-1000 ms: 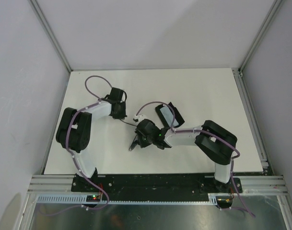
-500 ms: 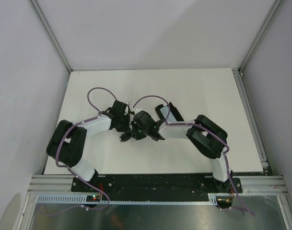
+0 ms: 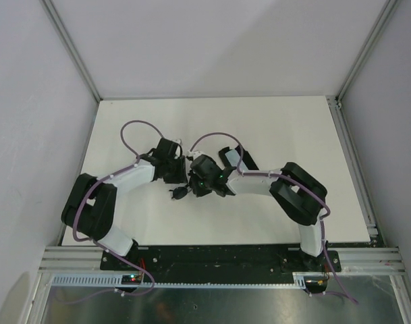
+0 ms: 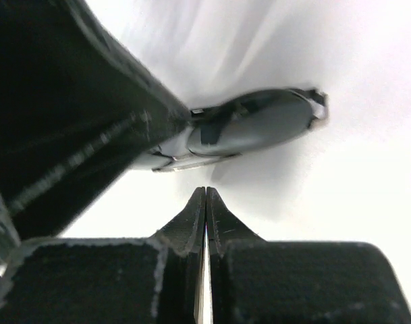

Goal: Organize the sunglasses

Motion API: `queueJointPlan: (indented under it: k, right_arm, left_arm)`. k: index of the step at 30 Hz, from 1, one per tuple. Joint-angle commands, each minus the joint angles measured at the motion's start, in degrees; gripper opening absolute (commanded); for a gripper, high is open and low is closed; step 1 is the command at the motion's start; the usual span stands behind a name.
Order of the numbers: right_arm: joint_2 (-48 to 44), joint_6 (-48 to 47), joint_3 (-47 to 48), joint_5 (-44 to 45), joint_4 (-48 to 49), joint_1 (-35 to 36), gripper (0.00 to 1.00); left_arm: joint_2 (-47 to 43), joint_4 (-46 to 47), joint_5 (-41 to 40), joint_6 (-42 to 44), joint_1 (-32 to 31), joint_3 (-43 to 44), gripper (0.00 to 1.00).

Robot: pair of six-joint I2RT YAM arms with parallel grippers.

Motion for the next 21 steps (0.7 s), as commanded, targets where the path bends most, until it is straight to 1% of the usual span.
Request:
queueJointPlan:
  k: [1,7,9,10,12,14,16,18,21]
  right_arm:
    - [-8.3,-1.9,-2.5,3.9,-3.0,-1.3,0.00]
    - [-15.9,-2.7,-6.4,3.8,-5.2,-3.9,0.00]
    - [-18.2,-2.7,-7.9,3.5,-5.4,-5.0,0.00]
    - [-19.1,-2.7,-8.7,3.3,-5.4,-5.6,0.00]
    - [-21.0,-2.6,-9.9,2.4,-5.5,-6.9,0.00]
    - [-22.5,-2.6,-10.8,1.3,-5.6,-8.2,0.00]
    - [-23.8,-2.6,-11.5,0.4,-5.7,-9.5,0.00]
    - [-24.8,-2.7,-12.0,0.2,-5.8,-10.4,0.00]
    - [-25.7,-3.0,-12.5,-1.5,-5.9,-11.4,0.00]
  left_arm:
    - [-2.8,-1.5,-0.6,2.7,0.5,5.7,0.44]
    - [-1.3,-1.8,0.8,6.1,0.6,8.1,0.61]
    - [-0.4,-1.8,2.5,7.7,0.7,8.3,0.67]
    - [0.2,-1.8,5.0,8.6,0.7,8.3,0.71]
    - [1.9,-2.0,9.3,11.2,0.7,8.7,0.76]
    - [2.8,-2.2,12.2,12.5,0.7,8.6,0.85]
    - [2.7,-2.2,14.4,13.4,0.6,8.4,0.91]
    - [2.5,-2.3,15.0,14.2,0.6,8.0,0.92]
    - [3.6,-2.6,15.3,14.3,0.6,7.9,0.87]
